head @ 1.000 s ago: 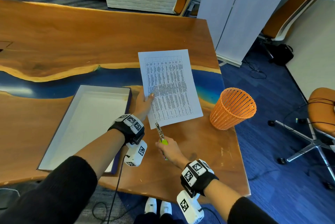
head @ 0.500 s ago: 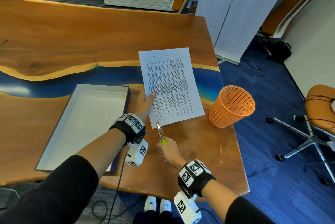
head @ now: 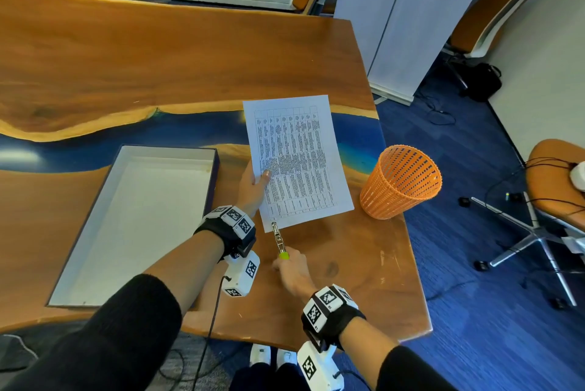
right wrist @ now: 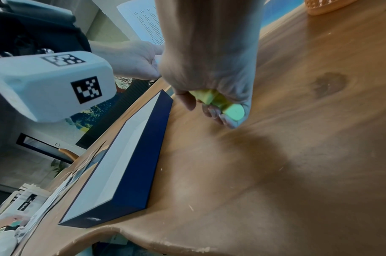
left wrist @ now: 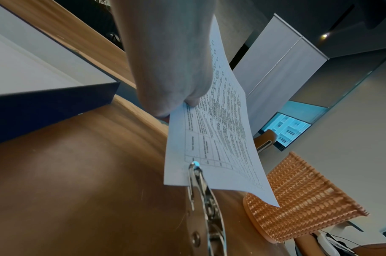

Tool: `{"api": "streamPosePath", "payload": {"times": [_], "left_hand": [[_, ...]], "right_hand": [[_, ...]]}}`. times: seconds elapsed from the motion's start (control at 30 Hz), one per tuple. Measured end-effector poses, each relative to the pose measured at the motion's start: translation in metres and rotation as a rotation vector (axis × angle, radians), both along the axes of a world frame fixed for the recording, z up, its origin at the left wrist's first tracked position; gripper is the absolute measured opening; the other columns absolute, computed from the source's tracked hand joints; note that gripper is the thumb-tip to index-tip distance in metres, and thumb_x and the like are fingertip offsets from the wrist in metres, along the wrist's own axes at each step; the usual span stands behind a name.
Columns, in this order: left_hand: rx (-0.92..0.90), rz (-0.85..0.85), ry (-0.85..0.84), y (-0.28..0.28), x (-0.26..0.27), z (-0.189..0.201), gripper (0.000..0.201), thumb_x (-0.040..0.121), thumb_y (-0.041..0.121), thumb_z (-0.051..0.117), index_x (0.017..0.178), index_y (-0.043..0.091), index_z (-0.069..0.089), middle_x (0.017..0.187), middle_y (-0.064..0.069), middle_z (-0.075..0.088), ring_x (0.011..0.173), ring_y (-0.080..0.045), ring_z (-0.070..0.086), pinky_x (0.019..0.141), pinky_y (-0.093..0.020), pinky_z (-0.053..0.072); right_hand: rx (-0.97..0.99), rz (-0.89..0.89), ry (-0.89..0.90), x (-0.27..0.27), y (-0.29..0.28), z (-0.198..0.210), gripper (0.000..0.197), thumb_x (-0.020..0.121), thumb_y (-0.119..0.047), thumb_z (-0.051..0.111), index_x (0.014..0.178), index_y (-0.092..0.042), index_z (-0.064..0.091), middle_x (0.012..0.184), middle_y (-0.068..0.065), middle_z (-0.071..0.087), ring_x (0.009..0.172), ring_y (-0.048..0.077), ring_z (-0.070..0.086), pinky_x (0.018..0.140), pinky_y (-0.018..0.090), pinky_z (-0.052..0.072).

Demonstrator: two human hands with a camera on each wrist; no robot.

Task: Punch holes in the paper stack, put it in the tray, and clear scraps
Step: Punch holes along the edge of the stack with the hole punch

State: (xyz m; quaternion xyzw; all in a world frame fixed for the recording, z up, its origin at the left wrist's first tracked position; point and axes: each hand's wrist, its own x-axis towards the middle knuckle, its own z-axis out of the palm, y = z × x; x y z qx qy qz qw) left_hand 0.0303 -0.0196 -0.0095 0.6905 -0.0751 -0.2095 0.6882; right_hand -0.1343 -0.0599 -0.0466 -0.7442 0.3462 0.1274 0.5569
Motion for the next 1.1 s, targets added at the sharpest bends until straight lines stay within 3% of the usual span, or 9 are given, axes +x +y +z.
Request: {"api": "streamPosePath", "payload": {"times": [0.2,0.4,0.5,0.63,0.7,0.83,0.93,1.0,1.1], "left_hand": [[0.010,-0.014,0.001,-0.003,-0.001,-0.009,0.047,0.098,0.014,0.047,0.144,0.014,0.036,0.137,-0.008,0.054,0.122,-0.022,0.055,0.100,-0.041,0.047],[0.037,-0.020,0.030,-0.007,0.002,-0.014,0.047,0.099,0.019,0.045,0.145,0.014,0.035,0.136,-0.001,0.052,0.119,-0.012,0.051,0.084,-0.016,0.046],[0.035,-0.018,0.033,-0.007,0.005,-0.017,0.047,0.099,0.019,0.046,0.145,0.013,0.036,0.138,-0.004,0.052,0.118,-0.013,0.053,0.084,-0.020,0.046],[0.019,-0.026,0.019,-0.006,0.009,-0.020,0.049,0.098,0.020,0.047,0.145,0.014,0.035,0.136,-0.004,0.054,0.115,-0.014,0.057,0.085,-0.022,0.053],[0.014,-0.028,0.021,-0.005,0.011,-0.023,0.048,0.098,0.020,0.048,0.144,0.014,0.036,0.135,-0.008,0.056,0.117,-0.021,0.059,0.088,-0.032,0.055],[0.017,-0.012,0.046,-0.004,0.013,-0.021,0.047,0.098,0.019,0.049,0.143,0.015,0.037,0.133,-0.007,0.057,0.115,-0.021,0.060,0.079,-0.024,0.054],[0.012,-0.002,0.018,-0.003,0.012,-0.018,0.049,0.098,0.017,0.048,0.145,0.015,0.034,0.138,-0.005,0.052,0.122,-0.019,0.054,0.093,-0.031,0.049],[0.009,-0.002,-0.017,-0.004,0.011,-0.016,0.048,0.098,0.016,0.048,0.144,0.013,0.035,0.139,-0.005,0.052,0.122,-0.017,0.053,0.095,-0.031,0.047],[0.013,0.003,-0.020,-0.002,0.012,-0.015,0.041,0.099,0.014,0.046,0.139,0.011,0.039,0.128,-0.004,0.058,0.102,-0.011,0.064,0.080,-0.023,0.055]], "right_hand": [[-0.045,0.017,0.032,-0.003,-0.005,-0.004,0.025,0.073,-0.011,0.053,0.057,-0.026,0.040,0.086,0.011,0.055,0.069,0.019,0.045,0.059,0.026,0.033],[-0.072,0.025,0.062,0.001,-0.007,-0.005,0.029,0.076,-0.009,0.052,0.056,-0.026,0.041,0.089,0.013,0.061,0.074,0.021,0.051,0.064,0.026,0.036],[-0.074,0.026,0.065,0.003,-0.009,-0.007,0.027,0.074,-0.010,0.051,0.056,-0.028,0.040,0.096,0.016,0.063,0.077,0.022,0.052,0.064,0.023,0.037],[-0.017,0.051,0.021,0.003,-0.010,-0.001,0.022,0.075,0.000,0.047,0.066,-0.020,0.043,0.080,0.009,0.058,0.060,0.012,0.048,0.048,0.013,0.037],[0.023,0.040,0.007,0.004,-0.008,0.000,0.014,0.075,0.001,0.045,0.075,-0.013,0.046,0.076,0.009,0.056,0.058,0.013,0.045,0.049,0.019,0.039],[0.059,0.039,-0.008,0.005,-0.008,-0.001,0.017,0.076,-0.001,0.043,0.072,-0.018,0.045,0.075,0.007,0.055,0.059,0.015,0.046,0.048,0.021,0.038],[0.093,0.004,-0.014,0.006,-0.007,0.000,0.018,0.071,0.000,0.042,0.071,-0.018,0.044,0.067,0.008,0.051,0.047,0.016,0.042,0.040,0.021,0.033],[0.090,-0.003,-0.050,0.004,-0.007,0.002,0.022,0.066,-0.004,0.044,0.079,-0.021,0.044,0.077,0.013,0.051,0.049,0.018,0.043,0.038,0.020,0.034],[0.061,0.041,-0.133,0.001,-0.006,0.006,0.044,0.072,-0.007,0.047,0.101,-0.036,0.033,0.093,0.016,0.055,0.063,0.023,0.052,0.041,0.017,0.040]]}}
